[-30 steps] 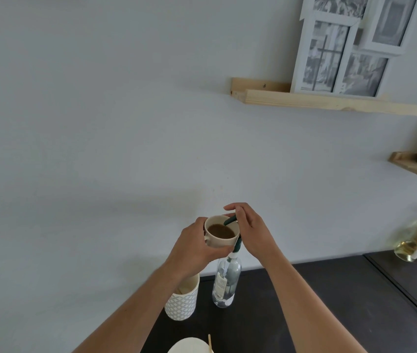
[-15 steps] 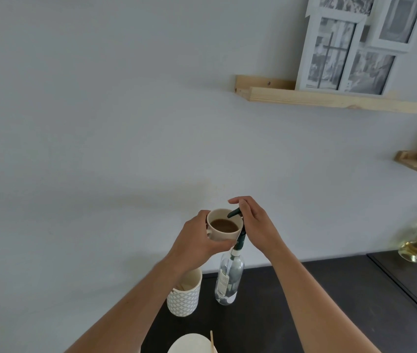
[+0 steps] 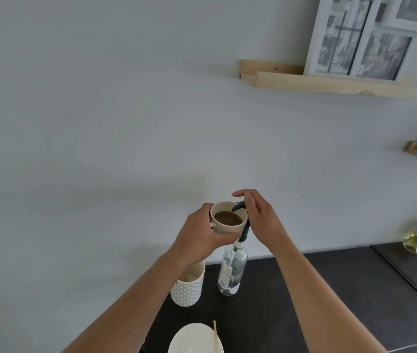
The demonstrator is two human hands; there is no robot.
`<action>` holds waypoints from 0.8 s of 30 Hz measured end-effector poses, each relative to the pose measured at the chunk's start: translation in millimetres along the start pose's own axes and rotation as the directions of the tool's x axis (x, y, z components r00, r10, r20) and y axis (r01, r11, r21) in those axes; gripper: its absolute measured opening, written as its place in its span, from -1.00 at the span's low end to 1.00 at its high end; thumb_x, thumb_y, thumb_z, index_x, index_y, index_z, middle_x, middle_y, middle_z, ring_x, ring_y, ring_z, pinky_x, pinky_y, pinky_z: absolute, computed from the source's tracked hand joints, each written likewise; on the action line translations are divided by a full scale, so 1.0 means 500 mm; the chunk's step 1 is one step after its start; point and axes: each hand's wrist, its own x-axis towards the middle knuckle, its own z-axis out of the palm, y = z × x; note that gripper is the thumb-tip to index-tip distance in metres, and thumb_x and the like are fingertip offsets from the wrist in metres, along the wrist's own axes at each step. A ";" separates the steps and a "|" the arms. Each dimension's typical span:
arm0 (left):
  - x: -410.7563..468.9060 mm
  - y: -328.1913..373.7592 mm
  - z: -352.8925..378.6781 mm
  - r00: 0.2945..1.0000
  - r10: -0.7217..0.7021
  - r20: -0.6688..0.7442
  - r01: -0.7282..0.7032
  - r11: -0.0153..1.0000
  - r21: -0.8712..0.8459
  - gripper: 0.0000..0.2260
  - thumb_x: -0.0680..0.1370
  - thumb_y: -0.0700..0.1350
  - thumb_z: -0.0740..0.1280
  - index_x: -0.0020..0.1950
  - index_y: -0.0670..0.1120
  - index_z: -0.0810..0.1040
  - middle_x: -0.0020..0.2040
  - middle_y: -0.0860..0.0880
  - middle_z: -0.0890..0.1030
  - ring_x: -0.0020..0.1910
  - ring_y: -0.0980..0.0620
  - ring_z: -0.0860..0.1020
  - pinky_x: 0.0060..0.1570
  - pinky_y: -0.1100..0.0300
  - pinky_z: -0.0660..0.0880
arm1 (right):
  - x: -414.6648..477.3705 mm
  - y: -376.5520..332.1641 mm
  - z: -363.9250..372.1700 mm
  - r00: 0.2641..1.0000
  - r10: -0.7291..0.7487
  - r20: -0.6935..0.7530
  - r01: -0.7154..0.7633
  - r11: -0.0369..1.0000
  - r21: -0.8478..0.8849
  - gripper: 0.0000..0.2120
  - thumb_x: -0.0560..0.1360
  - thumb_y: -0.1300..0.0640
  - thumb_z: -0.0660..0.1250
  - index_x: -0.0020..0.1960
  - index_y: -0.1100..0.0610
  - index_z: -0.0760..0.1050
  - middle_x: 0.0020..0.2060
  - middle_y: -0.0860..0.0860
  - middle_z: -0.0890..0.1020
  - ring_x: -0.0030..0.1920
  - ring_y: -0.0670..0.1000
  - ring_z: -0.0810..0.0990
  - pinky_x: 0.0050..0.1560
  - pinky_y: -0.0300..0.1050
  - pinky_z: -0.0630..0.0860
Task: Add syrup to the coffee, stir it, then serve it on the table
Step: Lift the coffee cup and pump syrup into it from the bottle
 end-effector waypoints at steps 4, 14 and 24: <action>-0.004 0.002 -0.002 1.000 -0.002 0.009 0.002 1.000 -0.014 -0.36 0.48 0.15 0.71 0.42 0.22 0.43 0.32 0.21 0.63 0.21 0.11 0.66 0.09 0.41 0.57 | 0.000 0.001 0.001 1.000 0.010 0.015 -0.010 1.000 -0.007 -0.67 0.83 -0.04 0.07 0.25 -0.17 0.62 -0.05 -0.10 0.80 0.01 -0.04 0.74 0.07 -0.04 0.68; -0.016 0.000 -0.002 1.000 0.008 0.007 -0.007 0.999 -0.032 -0.41 0.50 0.10 0.70 0.38 0.21 0.42 0.35 0.14 0.67 0.18 0.12 0.67 0.07 0.43 0.54 | -0.004 -0.002 0.000 0.999 0.012 0.049 -0.010 0.999 -0.036 -0.65 0.84 -0.05 0.02 0.27 -0.13 0.60 -0.07 -0.17 0.79 0.02 -0.04 0.76 0.09 -0.04 0.71; -0.045 -0.046 -0.008 1.000 0.010 -0.012 -0.010 1.000 0.011 -0.37 0.47 0.14 0.72 0.41 0.19 0.45 0.34 0.17 0.68 0.18 0.24 0.65 0.03 0.61 0.52 | 0.007 -0.020 -0.003 0.996 0.060 0.067 -0.057 0.997 -0.049 -0.66 0.83 -0.11 0.03 0.31 -0.21 0.58 0.07 -0.21 0.80 0.17 -0.12 0.76 0.38 0.12 0.65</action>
